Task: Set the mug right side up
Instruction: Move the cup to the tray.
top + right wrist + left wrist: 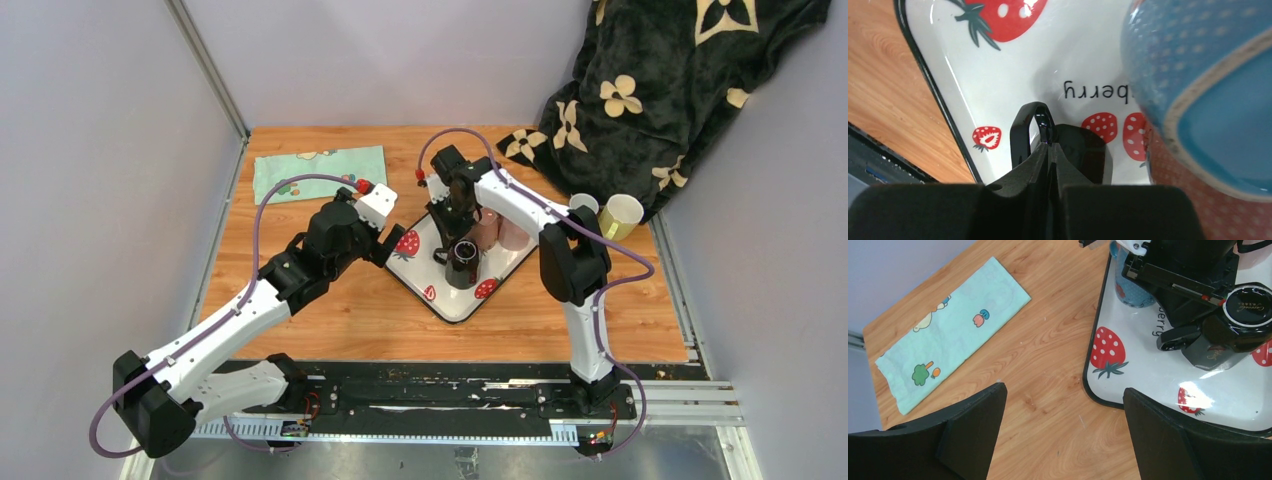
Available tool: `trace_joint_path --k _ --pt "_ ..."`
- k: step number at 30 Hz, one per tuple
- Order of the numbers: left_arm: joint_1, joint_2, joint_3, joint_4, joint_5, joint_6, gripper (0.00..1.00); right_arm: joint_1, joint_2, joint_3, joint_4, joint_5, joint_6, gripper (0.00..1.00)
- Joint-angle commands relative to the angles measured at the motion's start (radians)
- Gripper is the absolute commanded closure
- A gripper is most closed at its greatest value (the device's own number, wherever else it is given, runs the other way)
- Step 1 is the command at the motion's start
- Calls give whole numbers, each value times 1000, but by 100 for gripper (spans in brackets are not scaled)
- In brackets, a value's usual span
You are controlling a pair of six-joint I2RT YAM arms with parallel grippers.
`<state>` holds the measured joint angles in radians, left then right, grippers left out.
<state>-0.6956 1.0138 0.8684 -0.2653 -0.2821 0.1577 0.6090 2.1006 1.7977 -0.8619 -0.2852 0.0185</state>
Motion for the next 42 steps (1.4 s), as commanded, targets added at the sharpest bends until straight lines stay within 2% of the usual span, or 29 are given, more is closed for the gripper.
trace_joint_path --k 1,12,15,20,26,31,34,39,42 --pt "5 -20 -9 20 -14 13 5 24 17 36 -71 -79 -47 89" --pt "5 -40 -17 30 -14 17 5 41 4 72 -100 -238 -102 90" --pt "5 -46 -18 30 4 19 5 41 -19 84 -93 -150 -80 89" --pt "5 -69 -33 43 172 54 4 41 -126 43 -22 52 -39 86" --pt "5 -91 -75 123 362 59 5 35 -334 -121 140 207 12 82" --pt "5 -93 -160 255 511 90 7 16 -546 -322 274 332 55 79" --pt "5 -81 -209 368 553 98 7 4 -672 -468 347 394 68 76" --pt "5 -27 -208 369 775 245 8 -10 -866 -659 434 400 68 74" --pt "6 31 -187 369 832 299 10 -11 -965 -745 467 391 72 73"
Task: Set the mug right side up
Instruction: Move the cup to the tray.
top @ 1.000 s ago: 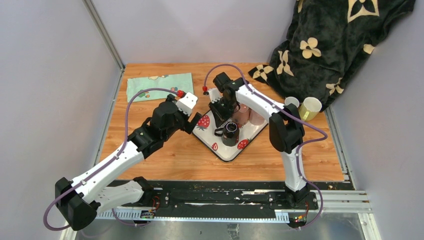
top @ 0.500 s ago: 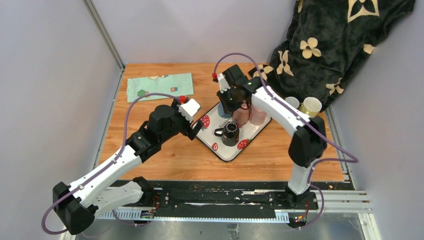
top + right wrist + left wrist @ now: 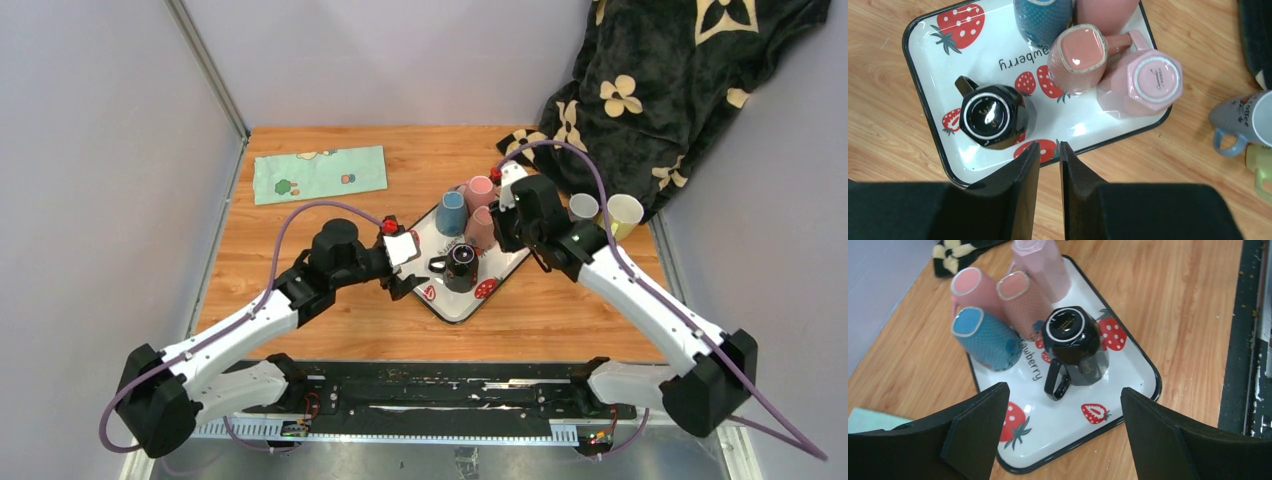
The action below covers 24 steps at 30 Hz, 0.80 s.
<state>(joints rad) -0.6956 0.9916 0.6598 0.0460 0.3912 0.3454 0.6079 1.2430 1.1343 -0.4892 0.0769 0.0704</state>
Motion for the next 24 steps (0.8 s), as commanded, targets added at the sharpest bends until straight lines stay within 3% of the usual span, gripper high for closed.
trace_joint_path --k 1,9,16,24 --pt "5 74 35 57 167 126 11 -11 -137 -108 104 27 20 73" --pt "5 304 211 -171 317 372 19 -13 -351 -267 152 104 12 73" --pt "8 428 290 -196 226 365 24 -13 -452 -349 178 107 35 72" --pt "35 504 333 -247 221 399 26 -14 -465 -347 178 109 28 72"
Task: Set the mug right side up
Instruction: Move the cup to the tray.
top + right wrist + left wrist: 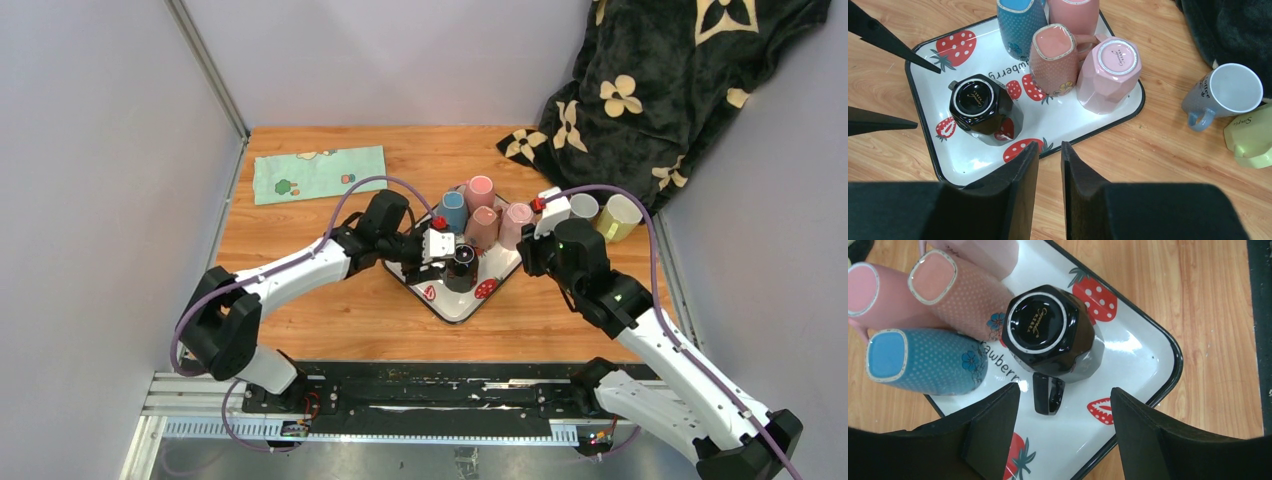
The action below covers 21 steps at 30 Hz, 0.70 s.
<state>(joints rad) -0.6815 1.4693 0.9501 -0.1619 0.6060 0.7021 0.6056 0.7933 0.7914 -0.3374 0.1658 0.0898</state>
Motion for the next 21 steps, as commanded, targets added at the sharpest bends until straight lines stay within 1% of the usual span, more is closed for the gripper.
trace_joint_path --k 1,5,9,14,21 --pt "28 37 51 -53 16 58 26 -11 -15 -3 27 19 8 72" --pt "53 84 91 -108 57 123 28 -11 -17 -4 25 12 13 72" --pt "54 144 146 -162 80 170 31 -11 -23 -9 21 7 23 71" --pt "54 218 226 -220 98 173 38 -12 -29 -12 17 13 25 71" --pt "54 276 257 -227 90 177 39 -11 -31 -11 8 13 25 71"
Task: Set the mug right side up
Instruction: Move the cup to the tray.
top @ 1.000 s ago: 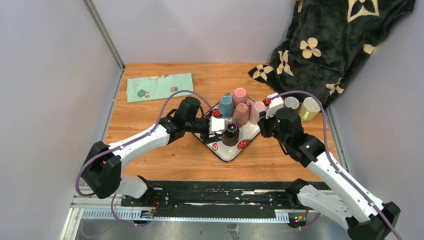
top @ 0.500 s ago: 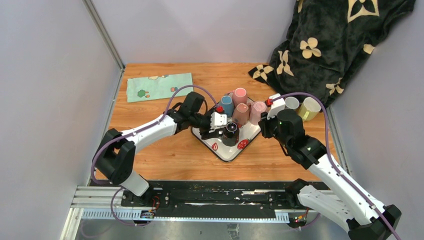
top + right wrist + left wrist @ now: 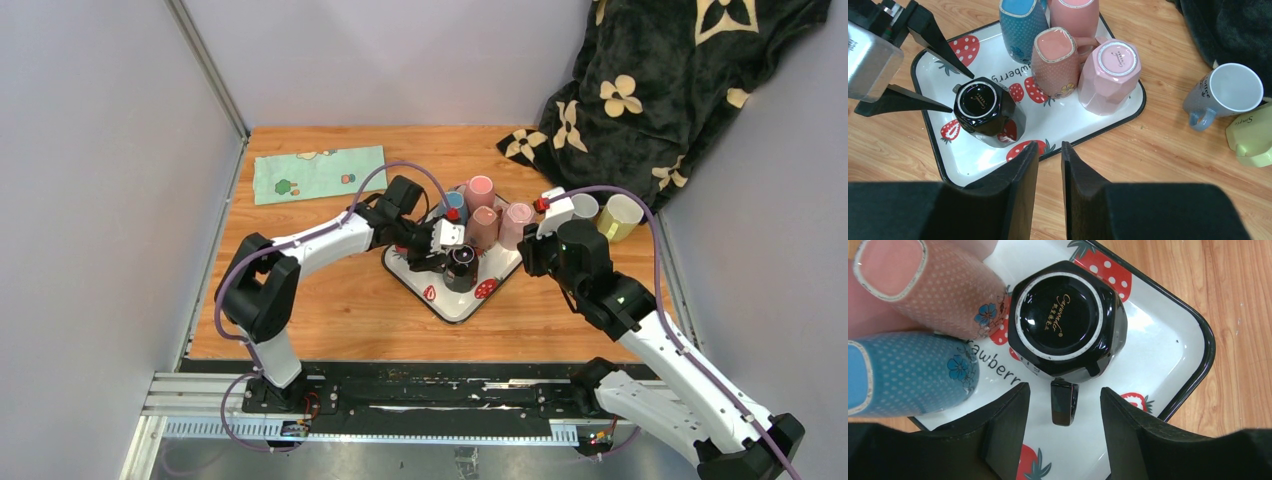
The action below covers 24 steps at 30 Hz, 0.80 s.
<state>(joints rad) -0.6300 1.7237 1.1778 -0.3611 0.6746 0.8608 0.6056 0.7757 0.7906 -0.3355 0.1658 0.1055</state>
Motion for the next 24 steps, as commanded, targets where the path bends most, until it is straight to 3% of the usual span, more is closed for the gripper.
trace_joint_path --k 1,24 --pt "3 29 36 -37 21 23 39 -11 -13 -10 6 14 8 71" --pt "-8 107 107 -82 -7 -5 50 -10 -27 -25 -16 32 28 71"
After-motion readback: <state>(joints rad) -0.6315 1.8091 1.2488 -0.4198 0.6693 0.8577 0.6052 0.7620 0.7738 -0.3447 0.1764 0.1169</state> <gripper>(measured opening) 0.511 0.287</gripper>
